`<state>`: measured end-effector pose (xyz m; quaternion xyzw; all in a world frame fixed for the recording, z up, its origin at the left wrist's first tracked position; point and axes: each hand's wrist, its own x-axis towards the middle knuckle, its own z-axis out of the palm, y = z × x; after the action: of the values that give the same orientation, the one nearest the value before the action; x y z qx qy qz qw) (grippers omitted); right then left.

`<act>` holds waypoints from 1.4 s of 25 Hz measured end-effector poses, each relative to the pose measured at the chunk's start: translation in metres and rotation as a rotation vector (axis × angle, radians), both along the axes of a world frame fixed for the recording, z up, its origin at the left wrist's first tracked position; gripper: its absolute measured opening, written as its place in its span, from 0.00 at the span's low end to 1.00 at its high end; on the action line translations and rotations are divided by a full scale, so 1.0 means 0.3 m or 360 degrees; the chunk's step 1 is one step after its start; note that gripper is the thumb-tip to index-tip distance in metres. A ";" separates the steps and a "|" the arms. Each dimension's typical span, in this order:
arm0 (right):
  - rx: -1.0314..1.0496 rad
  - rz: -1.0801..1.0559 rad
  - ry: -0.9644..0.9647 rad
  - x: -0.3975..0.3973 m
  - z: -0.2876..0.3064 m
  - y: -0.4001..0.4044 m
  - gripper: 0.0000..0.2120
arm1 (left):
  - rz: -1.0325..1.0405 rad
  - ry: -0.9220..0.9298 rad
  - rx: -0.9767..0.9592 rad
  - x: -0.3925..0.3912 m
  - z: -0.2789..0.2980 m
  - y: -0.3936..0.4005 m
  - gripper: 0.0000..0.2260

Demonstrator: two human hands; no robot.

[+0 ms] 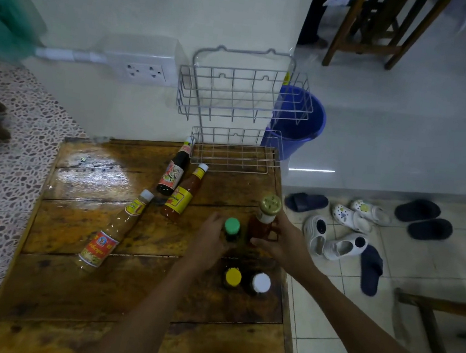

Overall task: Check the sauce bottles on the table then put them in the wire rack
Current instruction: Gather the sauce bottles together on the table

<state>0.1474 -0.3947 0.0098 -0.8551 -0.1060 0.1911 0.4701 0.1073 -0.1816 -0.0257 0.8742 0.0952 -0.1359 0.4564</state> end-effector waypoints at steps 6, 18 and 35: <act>-0.0032 0.0035 -0.0030 -0.064 -0.048 -0.046 0.32 | -0.0098 -0.0031 0.0050 -0.043 -0.014 -0.021 0.28; -0.0064 0.0058 -0.0063 -0.077 -0.073 -0.045 0.32 | -0.0193 -0.0055 0.0084 -0.063 -0.024 -0.015 0.30; -0.0383 0.0647 -0.0186 0.294 0.446 0.047 0.25 | 0.0329 -0.0312 0.0207 -0.232 0.102 0.439 0.24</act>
<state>0.2358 -0.3806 0.1438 -0.8757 -0.2795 0.2433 0.3096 0.0378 -0.0498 0.0049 0.8965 0.1484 0.0041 0.4174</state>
